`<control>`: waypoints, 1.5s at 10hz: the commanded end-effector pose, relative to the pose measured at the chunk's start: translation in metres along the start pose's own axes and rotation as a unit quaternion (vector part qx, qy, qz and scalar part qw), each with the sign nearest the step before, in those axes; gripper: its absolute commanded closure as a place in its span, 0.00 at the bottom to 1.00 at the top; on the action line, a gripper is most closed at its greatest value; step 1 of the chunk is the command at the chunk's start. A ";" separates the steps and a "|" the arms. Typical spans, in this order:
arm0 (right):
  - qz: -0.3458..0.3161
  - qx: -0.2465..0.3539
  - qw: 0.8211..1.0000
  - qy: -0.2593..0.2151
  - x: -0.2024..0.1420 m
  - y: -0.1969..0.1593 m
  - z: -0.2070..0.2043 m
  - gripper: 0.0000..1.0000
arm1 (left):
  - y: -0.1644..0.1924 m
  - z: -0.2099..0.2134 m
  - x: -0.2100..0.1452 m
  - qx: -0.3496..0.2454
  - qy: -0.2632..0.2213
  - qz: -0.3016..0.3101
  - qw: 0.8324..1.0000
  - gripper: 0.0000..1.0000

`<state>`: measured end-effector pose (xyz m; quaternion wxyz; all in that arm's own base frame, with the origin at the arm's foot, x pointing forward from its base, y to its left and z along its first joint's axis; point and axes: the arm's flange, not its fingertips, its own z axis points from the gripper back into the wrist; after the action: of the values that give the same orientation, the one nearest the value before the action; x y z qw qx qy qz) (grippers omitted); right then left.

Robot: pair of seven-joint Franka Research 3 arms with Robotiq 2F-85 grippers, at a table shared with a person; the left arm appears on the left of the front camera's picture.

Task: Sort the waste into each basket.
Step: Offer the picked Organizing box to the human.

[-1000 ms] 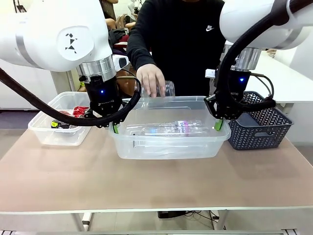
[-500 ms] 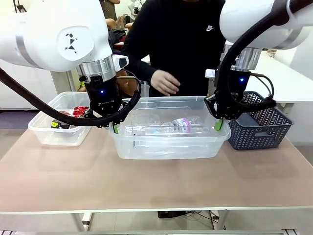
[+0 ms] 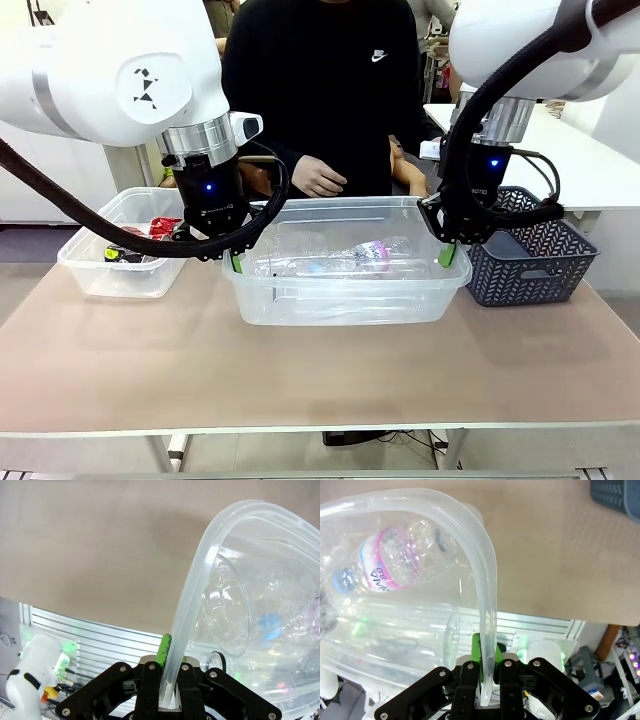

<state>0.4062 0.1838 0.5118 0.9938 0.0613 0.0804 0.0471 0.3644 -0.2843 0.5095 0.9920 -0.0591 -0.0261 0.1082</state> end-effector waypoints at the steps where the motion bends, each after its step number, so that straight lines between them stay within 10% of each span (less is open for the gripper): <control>1: 0.006 0.004 1.000 0.003 -0.004 0.003 0.002 0.95 | 0.005 0.000 0.001 -0.008 -0.006 0.011 1.000 0.96; 8: 0.000 0.000 1.000 0.000 0.000 0.000 0.000 0.95 | 0.000 0.000 0.000 0.000 0.000 0.000 1.000 0.96; 15: 0.018 0.069 0.996 0.046 0.142 0.031 0.014 0.95 | -0.029 -0.002 0.151 0.014 -0.026 -0.023 0.999 0.96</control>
<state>0.5550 0.2086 0.4874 0.9870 0.1057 0.1095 0.0521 0.5085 -0.2571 0.5089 0.9950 -0.0301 -0.0459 0.0837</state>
